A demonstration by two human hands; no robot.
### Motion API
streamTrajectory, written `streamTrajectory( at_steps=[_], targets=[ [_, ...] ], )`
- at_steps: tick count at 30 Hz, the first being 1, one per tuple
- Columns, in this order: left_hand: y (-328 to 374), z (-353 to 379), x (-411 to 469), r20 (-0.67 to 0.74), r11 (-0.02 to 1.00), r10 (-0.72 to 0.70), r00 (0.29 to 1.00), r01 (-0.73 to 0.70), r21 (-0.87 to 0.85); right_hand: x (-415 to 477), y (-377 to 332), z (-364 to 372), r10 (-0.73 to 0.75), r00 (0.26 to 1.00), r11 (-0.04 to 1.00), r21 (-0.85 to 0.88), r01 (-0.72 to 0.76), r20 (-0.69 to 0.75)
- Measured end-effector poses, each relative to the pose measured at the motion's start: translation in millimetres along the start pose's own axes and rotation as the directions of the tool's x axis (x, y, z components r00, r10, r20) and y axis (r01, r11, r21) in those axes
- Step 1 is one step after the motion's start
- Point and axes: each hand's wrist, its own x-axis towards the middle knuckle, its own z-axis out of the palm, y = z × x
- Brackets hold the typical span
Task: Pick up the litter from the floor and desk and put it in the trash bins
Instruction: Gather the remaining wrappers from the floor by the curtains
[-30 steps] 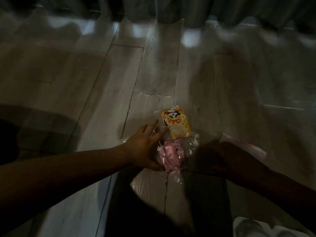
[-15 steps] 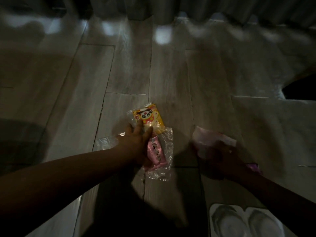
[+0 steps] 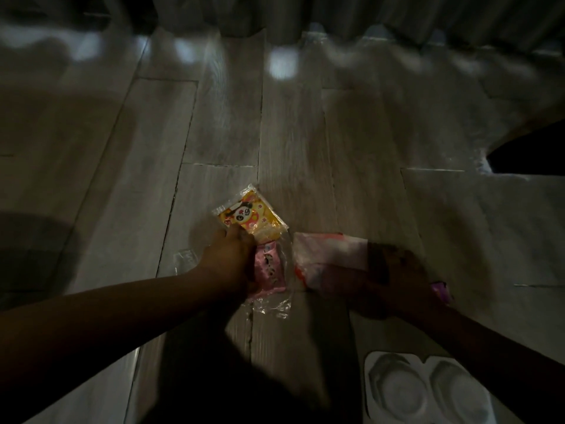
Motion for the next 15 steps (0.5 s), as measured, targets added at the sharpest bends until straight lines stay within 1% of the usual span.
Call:
streamTrajectory(
  at_steps=[2, 5, 8, 9, 10, 12, 14, 15],
  targets=[
    [3.5, -0.1, -4.0, -0.018, 1.000, 0.027, 0.999, -0.027, -0.012, -0.5, 13.2, -2.7, 0.121, 0.992, 0.993, 0.004, -0.121, -0.019],
    [12.5, -4.6, -9.5, -0.046, 0.997, 0.043, 0.998, -0.046, -0.068, -0.2, 30.5, -1.3, 0.264, 0.964, 0.963, 0.048, -0.265, 0.013],
    [20.3, -9.8, -15.4, -0.082, 0.990, 0.069, 0.994, -0.079, -0.116, 0.4, 37.0, 2.6, 0.282, 0.958, 0.935, 0.205, -0.288, 0.061],
    [21.7, -11.2, -17.1, -0.101, 0.985, 0.077, 0.992, -0.092, -0.146, -1.7, 35.9, 5.2, 0.274, 0.960, 0.932, 0.228, -0.281, 0.065],
    [22.7, -13.2, -18.5, -0.118, 0.980, 0.081, 0.990, -0.101, -0.173, -3.6, 33.8, 8.5, 0.234, 0.970, 0.945, 0.220, -0.242, 0.061],
    [22.7, -16.3, -19.8, -0.117, 0.977, 0.099, 0.988, -0.119, -0.179, -7.6, 25.9, 13.8, 0.075, 0.996, 0.976, 0.202, -0.081, 0.039],
    [21.4, -17.2, -19.8, -0.078, 0.986, 0.105, 0.991, -0.114, -0.124, -11.4, 15.0, 16.8, -0.078, 0.996, 0.969, 0.239, 0.068, 0.031],
    [20.6, -17.4, -19.5, -0.057, 0.991, 0.093, 0.994, -0.098, -0.091, -13.2, 8.8, 18.0, -0.126, 0.992, 0.957, 0.265, 0.115, 0.024]
  ],
)
